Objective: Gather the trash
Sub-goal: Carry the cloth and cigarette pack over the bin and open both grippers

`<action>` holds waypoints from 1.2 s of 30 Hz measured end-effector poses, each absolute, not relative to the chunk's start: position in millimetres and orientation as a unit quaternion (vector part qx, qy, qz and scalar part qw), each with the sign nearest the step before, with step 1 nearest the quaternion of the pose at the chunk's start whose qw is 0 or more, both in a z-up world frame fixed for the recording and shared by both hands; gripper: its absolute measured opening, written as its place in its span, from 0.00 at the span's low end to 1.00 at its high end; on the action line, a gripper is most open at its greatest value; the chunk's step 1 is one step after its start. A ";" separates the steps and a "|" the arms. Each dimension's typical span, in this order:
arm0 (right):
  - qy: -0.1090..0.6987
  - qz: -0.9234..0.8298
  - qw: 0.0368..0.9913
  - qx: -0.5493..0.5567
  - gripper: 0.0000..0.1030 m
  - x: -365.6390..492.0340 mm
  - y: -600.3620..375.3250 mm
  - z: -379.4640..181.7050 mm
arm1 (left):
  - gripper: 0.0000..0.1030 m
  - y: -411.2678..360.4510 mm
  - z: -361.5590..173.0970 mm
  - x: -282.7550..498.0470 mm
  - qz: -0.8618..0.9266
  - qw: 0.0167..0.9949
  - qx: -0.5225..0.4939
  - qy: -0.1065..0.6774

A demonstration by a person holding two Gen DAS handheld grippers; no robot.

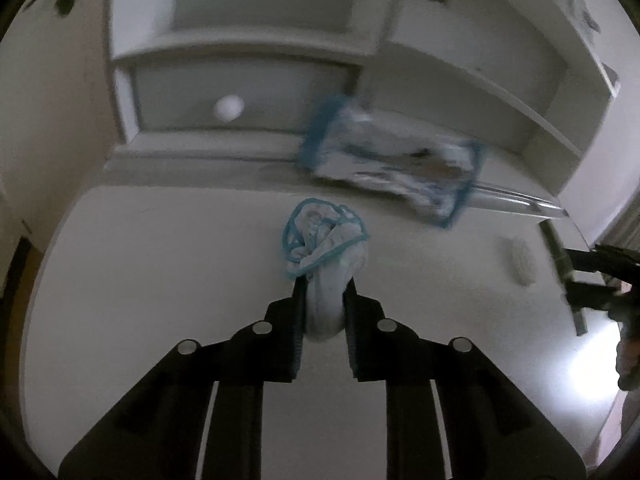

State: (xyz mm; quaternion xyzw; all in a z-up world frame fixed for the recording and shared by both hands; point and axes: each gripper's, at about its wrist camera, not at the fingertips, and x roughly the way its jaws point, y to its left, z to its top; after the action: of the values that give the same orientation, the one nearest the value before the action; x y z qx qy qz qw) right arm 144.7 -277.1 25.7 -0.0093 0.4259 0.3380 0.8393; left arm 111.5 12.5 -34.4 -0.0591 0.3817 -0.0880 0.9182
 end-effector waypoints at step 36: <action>0.525 -0.098 0.633 0.560 0.59 -195.4 -760.2 -356.0 | 0.16 -579.2 -312.9 -117.5 -0.422 0.625 0.321 0.573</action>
State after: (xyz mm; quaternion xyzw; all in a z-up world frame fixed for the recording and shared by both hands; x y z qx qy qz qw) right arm -195.4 -760.2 -356.0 0.5605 0.5248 -0.0984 0.6331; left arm -117.5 -579.2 -312.9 0.3206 0.5734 -0.4216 0.6251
